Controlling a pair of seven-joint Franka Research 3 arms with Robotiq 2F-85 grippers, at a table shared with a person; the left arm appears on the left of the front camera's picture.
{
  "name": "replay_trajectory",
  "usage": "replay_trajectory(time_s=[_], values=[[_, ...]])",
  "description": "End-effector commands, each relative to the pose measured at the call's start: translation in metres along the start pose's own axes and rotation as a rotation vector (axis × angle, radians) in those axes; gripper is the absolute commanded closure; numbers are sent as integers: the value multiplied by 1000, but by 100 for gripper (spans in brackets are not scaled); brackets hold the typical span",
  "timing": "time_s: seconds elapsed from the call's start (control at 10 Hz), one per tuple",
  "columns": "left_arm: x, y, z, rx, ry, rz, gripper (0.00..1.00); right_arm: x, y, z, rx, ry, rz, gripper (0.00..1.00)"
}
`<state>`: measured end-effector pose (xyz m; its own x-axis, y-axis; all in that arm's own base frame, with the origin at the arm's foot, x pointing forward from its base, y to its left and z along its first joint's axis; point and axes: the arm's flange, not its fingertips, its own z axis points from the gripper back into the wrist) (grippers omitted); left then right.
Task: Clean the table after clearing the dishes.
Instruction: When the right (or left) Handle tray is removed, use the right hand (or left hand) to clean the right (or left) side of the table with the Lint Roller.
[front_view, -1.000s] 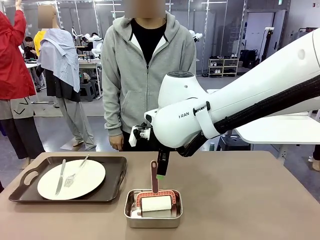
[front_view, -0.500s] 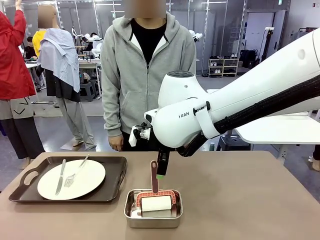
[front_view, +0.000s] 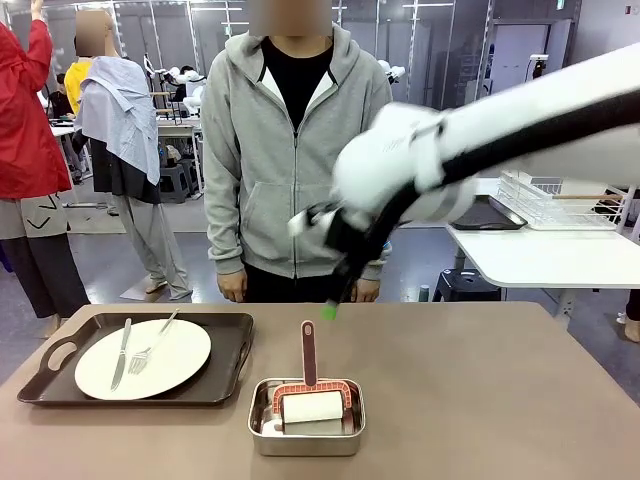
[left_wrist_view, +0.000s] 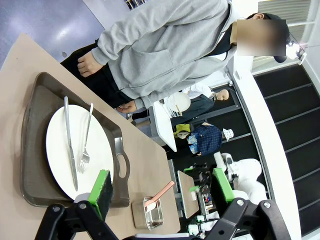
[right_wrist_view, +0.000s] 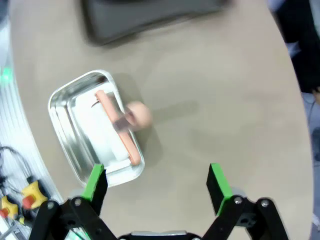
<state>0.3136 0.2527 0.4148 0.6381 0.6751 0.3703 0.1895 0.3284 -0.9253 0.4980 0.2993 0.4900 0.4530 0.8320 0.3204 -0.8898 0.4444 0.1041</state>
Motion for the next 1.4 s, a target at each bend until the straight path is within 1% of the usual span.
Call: replay_trajectory(time_s=[0.0, 0.1, 0.2, 0.3, 0.4, 0.5, 0.6, 0.7, 0.8, 0.9, 1.0, 1.1, 1.2, 1.3], values=[[4, -1, 2, -19, -11, -4, 0, -81, -77, 64, -1, -219, -553, 0], [4, -1, 2, -19, -11, -4, 0, -152, -112, 96, 98, -387, -801, 0], [4, -1, 2, -19, -11, -4, 0, -212, -128, 120, 186, -550, -955, 0], [4, -1, 2, -19, -11, -4, 0, -287, -146, 141, 297, -711, -1148, 0], [4, -1, 2, -19, -11, -4, 0, -331, -156, 150, 349, -798, -1274, 0], [4, -1, 2, -19, -11, -4, 0, -400, -167, 162, 449, -965, -1396, 0], [4, -1, 2, -19, -11, -4, 0, -443, -171, 162, 483, -1065, -1488, 0], [4, -1, 2, -19, -11, -4, 0, -498, -169, 153, 569, -1193, -1600, 0], [4, -1, 2, -19, -11, -4, 0, -530, -163, 140, 608, -1230, -1637, 0], [4, -1, 2, -19, -11, -4, 0, -549, -156, 129, 679, -1338, -1625, 0], [4, -1, 2, -19, -11, -4, 0, -561, -151, 117, 682, -1343, -1665, 0], [4, -1, 2, -19, -11, -4, 0, -565, -150, 105, 714, -1325, -1658, 0], [4, -1, 2, -19, -11, -4, 0, -563, -152, 103, 725, -1337, -1612, 0], [4, -1, 2, -19, -11, -4, 0, -558, -155, 104, 719, -1300, -1553, 0]])
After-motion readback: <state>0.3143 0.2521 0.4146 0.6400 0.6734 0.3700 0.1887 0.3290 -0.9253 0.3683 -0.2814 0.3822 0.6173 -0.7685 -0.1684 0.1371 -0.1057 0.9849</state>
